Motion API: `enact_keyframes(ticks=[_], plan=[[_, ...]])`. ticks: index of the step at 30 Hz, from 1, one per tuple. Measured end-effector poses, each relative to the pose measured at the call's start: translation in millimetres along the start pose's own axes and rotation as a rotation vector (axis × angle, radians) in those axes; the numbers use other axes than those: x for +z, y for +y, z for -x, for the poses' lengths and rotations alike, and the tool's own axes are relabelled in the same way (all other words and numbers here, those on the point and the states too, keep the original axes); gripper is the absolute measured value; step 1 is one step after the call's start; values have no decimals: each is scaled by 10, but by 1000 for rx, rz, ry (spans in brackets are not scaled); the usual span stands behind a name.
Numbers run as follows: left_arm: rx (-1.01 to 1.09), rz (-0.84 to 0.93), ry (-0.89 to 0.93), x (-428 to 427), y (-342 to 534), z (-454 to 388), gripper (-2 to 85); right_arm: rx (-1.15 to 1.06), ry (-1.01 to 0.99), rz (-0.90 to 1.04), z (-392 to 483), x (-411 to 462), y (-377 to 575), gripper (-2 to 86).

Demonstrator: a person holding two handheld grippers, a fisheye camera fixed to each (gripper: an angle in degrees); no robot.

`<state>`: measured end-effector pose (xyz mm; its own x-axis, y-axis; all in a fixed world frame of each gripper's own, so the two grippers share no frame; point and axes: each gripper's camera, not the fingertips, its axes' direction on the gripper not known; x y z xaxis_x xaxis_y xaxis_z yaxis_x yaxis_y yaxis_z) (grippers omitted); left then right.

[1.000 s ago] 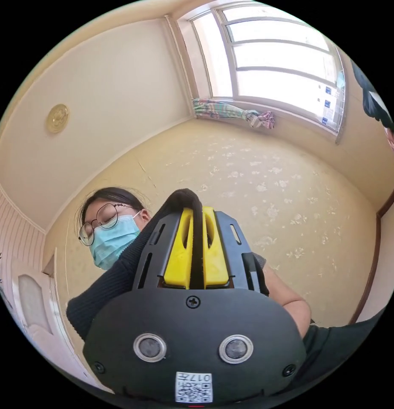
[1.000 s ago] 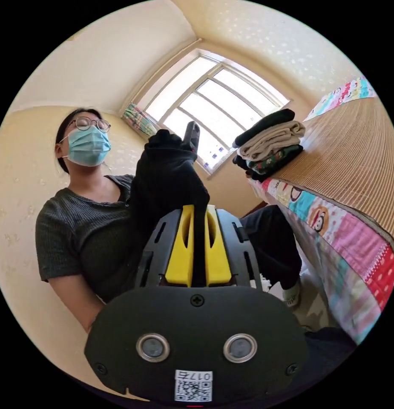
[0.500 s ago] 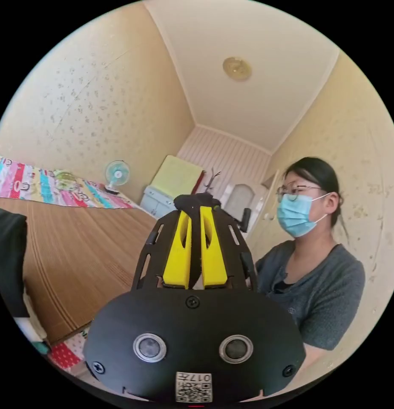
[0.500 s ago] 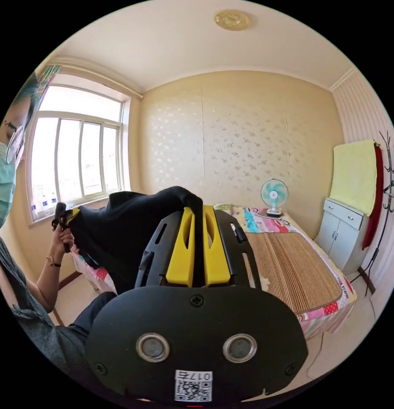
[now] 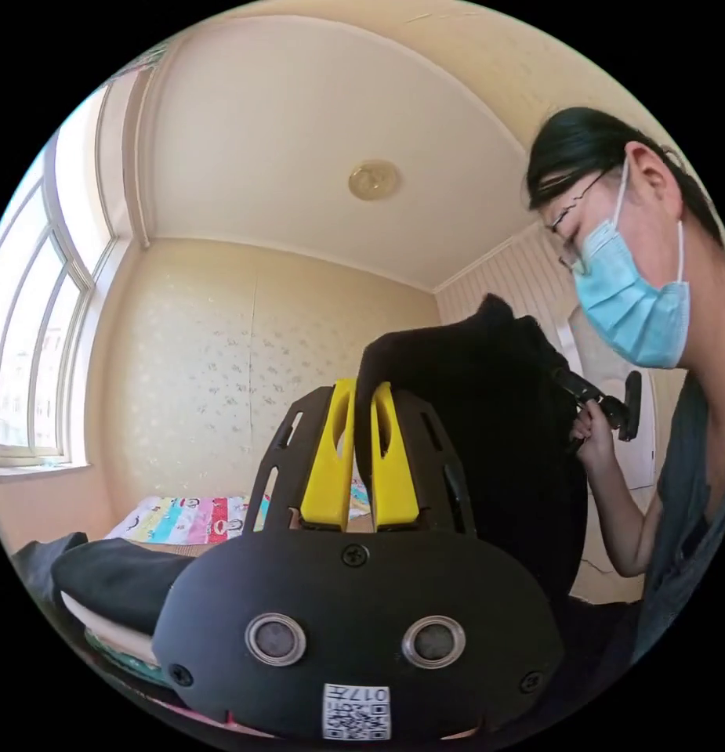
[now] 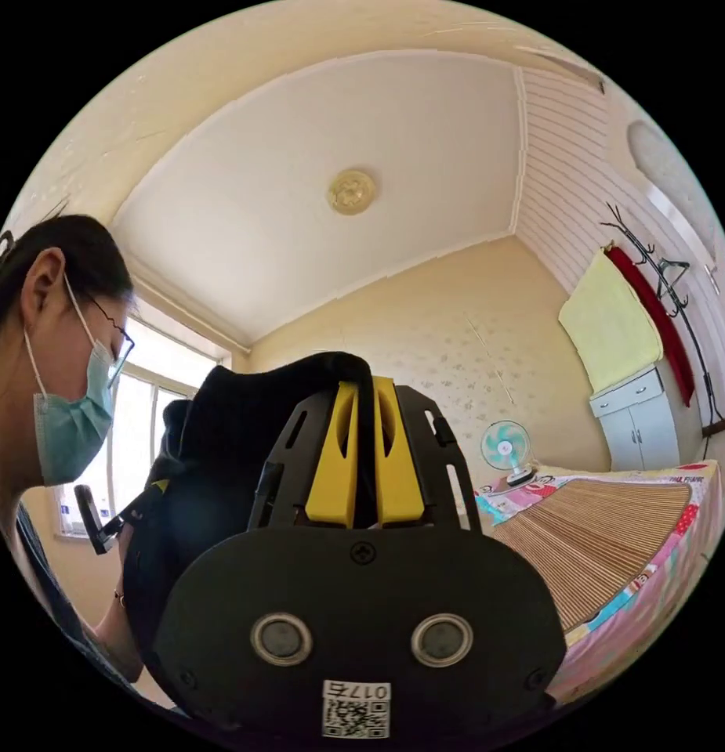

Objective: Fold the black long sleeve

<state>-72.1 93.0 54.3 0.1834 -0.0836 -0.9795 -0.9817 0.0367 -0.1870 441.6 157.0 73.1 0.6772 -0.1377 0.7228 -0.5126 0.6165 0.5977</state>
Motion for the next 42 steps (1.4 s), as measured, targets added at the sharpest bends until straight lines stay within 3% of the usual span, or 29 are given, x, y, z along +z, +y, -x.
enact_keyframes(ticks=[1, 3, 4, 5, 6, 8, 13, 18, 22, 24, 26, 28, 34, 38, 42], plan=[[-24, 83, 30, 517, -110, 210, 28, -32, 23, 33, 0, 225, -53, 37], [-99, 248, 72, 1489, -243, 648, 29, -129, 105, 290, -119, 1492, -271, 40], [-145, 444, 68, 2290, -261, 973, 31, -129, 128, 387, -196, 1881, -297, 42], [-179, 692, 44, 3073, -151, 1285, 35, -107, 143, 615, -402, 2677, -265, 45], [-211, 811, 32, 3412, -39, 1446, 36, -51, 130, 848, -627, 3327, -126, 53], [-386, 1110, -59, 4067, 498, 1904, 37, 38, 102, 1072, -885, 3830, 164, 49], [-250, 1052, -46, 4003, 1277, 1458, 18, -50, 37, 1178, -1038, 3744, 1107, 28], [-291, 1349, 185, 4052, 2909, 795, 12, -11, -56, 1524, -1142, 3550, 2830, 20], [-375, 1520, 289, 3761, 4036, 405, 7, -70, -92, 1640, -1019, 3323, 3660, 11], [-513, 1338, 246, 3373, 4025, 500, 2, -30, -65, 1423, -1109, 2939, 3718, 7], [-772, 1225, 404, 2875, 4070, 689, -4, 49, -116, 1330, -1275, 2674, 3732, 5], [-888, 1060, 386, 2350, 4034, 897, -3, 54, -186, 1261, -1407, 2439, 3731, 4], [-1125, 631, -309, 410, 3973, 1922, 84, -303, -132, 1264, -1235, 2288, 3681, 2], [-1083, 566, -671, -336, 3965, 2386, 128, -273, -140, 1268, -1387, 2277, 3630, 2], [-1058, 623, -697, -486, 4106, 2768, 143, -239, -116, 1285, -1592, 2268, 3537, 2]])
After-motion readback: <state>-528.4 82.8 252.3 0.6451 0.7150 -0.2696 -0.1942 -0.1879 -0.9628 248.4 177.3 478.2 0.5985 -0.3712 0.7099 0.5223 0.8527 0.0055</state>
